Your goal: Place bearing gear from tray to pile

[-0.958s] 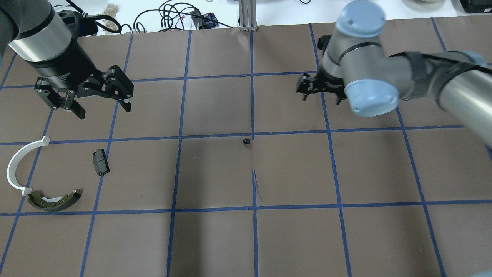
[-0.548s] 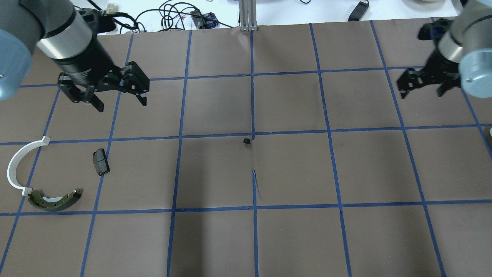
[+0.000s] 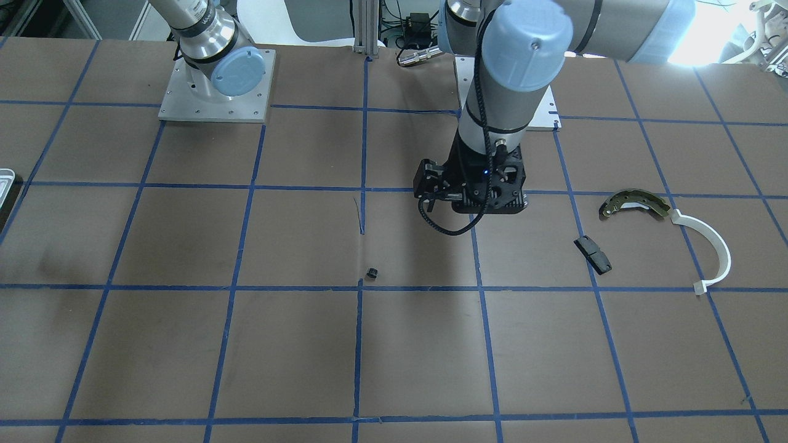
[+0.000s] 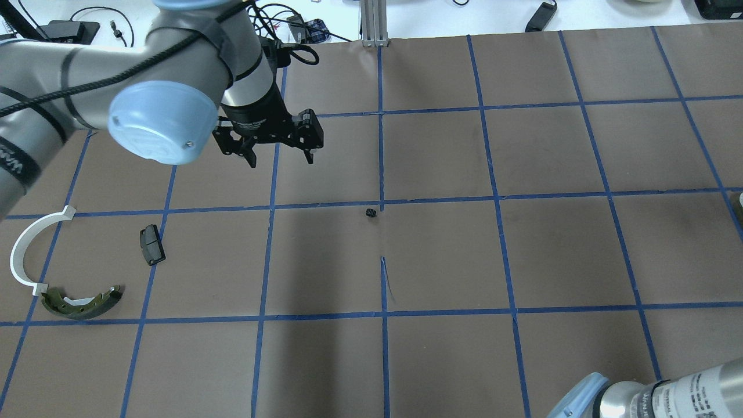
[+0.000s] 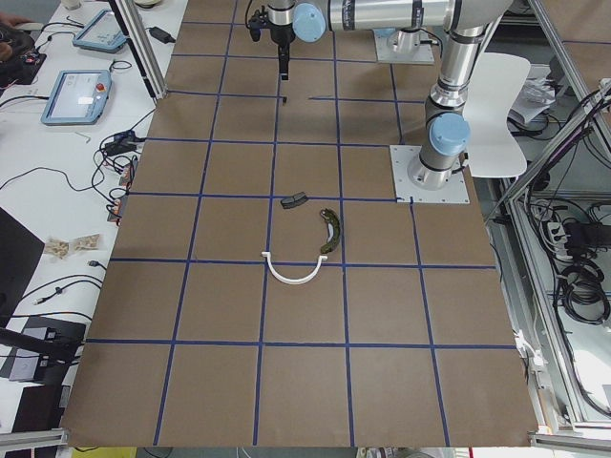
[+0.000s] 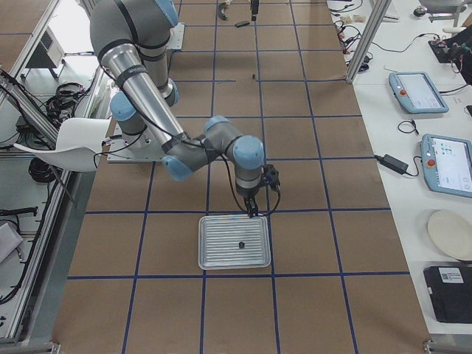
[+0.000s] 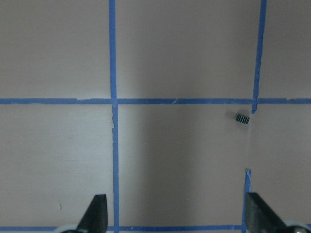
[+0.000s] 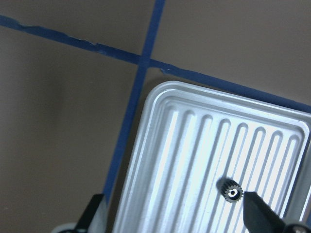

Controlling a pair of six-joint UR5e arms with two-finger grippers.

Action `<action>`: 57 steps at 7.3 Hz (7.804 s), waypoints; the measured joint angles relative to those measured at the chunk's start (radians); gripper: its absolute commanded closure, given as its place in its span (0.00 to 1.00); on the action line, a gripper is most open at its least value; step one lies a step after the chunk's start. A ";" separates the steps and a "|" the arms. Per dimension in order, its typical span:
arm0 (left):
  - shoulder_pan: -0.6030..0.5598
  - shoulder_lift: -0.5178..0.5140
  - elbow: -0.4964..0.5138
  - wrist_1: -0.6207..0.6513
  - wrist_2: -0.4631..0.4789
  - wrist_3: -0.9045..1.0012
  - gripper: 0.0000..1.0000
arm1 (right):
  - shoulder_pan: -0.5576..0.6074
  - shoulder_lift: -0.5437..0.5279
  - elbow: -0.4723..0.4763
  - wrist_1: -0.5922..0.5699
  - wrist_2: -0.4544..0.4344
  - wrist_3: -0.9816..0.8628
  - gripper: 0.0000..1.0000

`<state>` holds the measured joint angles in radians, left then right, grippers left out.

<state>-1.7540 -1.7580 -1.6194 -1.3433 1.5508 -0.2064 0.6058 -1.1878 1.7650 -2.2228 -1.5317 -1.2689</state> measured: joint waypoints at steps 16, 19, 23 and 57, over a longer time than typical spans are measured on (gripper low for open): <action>-0.173 -0.356 -0.081 0.421 0.022 -0.143 0.92 | -0.075 0.104 -0.060 -0.082 0.016 -0.157 0.79; -0.043 -0.284 -0.088 0.373 0.035 -0.032 0.92 | -0.012 0.023 -0.058 0.007 0.008 -0.047 0.79; 0.325 -0.170 -0.215 0.343 0.085 0.375 0.89 | 0.287 -0.113 -0.052 0.213 -0.020 0.421 0.79; -0.138 -0.434 0.014 0.461 -0.057 -0.322 0.13 | 0.929 -0.388 -0.170 0.626 -0.034 1.385 0.00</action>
<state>-1.8925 -2.1915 -1.6049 -0.8820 1.4936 -0.5284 1.5350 -1.5758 1.5954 -1.5970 -1.5655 0.1164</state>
